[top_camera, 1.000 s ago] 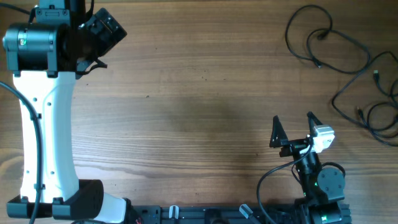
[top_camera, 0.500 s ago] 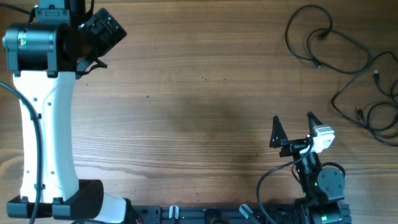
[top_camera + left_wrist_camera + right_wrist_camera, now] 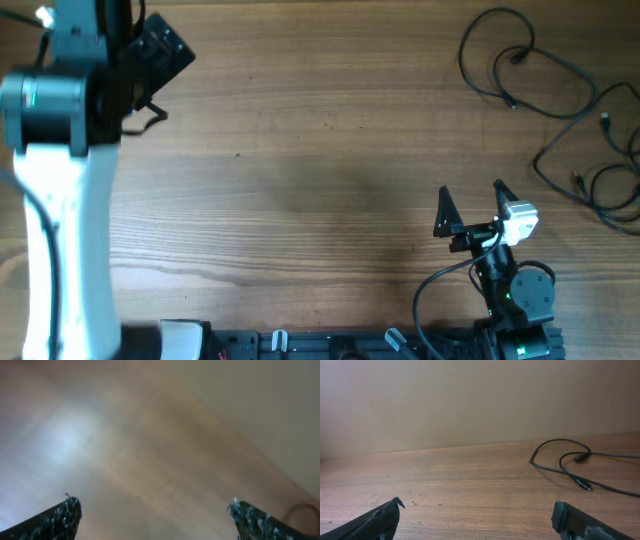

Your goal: Untangle cables

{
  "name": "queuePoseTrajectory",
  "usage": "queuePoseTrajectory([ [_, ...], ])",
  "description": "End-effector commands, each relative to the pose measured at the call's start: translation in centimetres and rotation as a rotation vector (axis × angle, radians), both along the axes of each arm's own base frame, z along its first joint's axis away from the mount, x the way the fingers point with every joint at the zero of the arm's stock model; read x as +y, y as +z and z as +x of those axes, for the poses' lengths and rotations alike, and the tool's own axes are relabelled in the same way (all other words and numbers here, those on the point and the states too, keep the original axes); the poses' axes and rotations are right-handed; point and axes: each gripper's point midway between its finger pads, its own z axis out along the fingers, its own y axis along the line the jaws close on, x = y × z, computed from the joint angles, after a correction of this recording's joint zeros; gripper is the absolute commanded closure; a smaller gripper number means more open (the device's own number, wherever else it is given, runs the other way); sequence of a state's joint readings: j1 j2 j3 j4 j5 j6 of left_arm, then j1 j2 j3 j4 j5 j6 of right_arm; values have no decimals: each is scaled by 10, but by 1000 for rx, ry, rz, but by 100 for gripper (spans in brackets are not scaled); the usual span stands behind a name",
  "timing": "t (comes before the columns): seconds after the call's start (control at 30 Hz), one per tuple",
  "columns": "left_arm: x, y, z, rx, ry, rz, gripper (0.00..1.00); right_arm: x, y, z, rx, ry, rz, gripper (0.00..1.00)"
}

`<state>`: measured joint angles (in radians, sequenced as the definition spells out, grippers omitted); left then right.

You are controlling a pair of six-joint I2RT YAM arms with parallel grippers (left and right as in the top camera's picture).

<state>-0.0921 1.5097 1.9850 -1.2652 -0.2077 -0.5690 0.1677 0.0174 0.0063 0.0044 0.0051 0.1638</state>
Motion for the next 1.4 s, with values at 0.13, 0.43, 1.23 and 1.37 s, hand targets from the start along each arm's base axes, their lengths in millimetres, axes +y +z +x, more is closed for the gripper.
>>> queuePoseTrajectory([
  [0.13,-45,14,-66,-366,-517,259,0,-2,3,0,-16,-13,-1,0],
  [0.43,-32,-88,-110,-640,-458,301,0,-2,3,0,-16,-13,-1,0],
  [1.23,-36,-219,-125,-621,-505,326,0,-2,3,0,-16,-13,-1,0],
  [1.37,-35,-215,-127,-640,-497,333,0,-2,3,0,-16,-13,-1,0],
])
